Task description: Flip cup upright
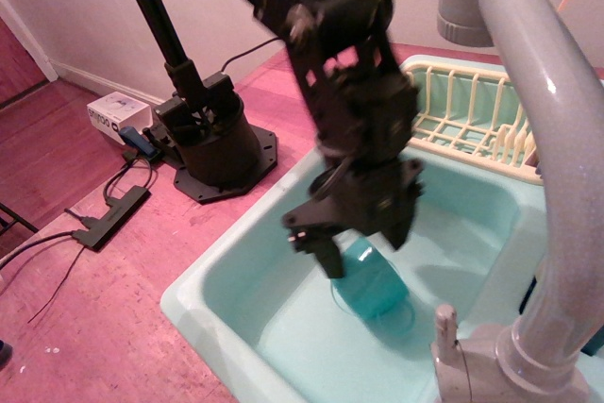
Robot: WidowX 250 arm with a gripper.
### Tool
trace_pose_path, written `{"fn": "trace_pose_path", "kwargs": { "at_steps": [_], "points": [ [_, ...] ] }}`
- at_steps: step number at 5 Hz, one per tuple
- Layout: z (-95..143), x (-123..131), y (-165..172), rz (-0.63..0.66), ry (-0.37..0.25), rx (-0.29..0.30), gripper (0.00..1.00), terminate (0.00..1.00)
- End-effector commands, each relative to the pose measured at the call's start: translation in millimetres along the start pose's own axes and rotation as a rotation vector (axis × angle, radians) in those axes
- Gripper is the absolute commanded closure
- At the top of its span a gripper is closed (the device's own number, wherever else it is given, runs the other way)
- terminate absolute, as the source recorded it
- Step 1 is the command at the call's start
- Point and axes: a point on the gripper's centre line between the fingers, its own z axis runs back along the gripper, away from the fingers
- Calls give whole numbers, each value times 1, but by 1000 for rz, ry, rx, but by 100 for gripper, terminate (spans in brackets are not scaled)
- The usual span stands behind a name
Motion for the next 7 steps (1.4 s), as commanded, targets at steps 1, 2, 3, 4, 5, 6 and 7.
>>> {"fn": "trace_pose_path", "kwargs": {
  "at_steps": [1, 2, 3, 4, 5, 6, 7],
  "points": [
    [5, -7, -27, -20, -21, -42, 0, 0],
    [3, 9, -43, -30, -27, -76, 0, 0],
    [2, 22, -50, -13, -40, -91, 0, 0],
    [9, 32, -44, -12, -52, -71, 0, 0],
    [30, 38, -25, -3, -64, -14, 0, 0],
    [55, 32, -11, 24, -70, 46, 0, 0],
    [79, 19, -4, 35, -45, 93, 0, 0]
  ]
}}
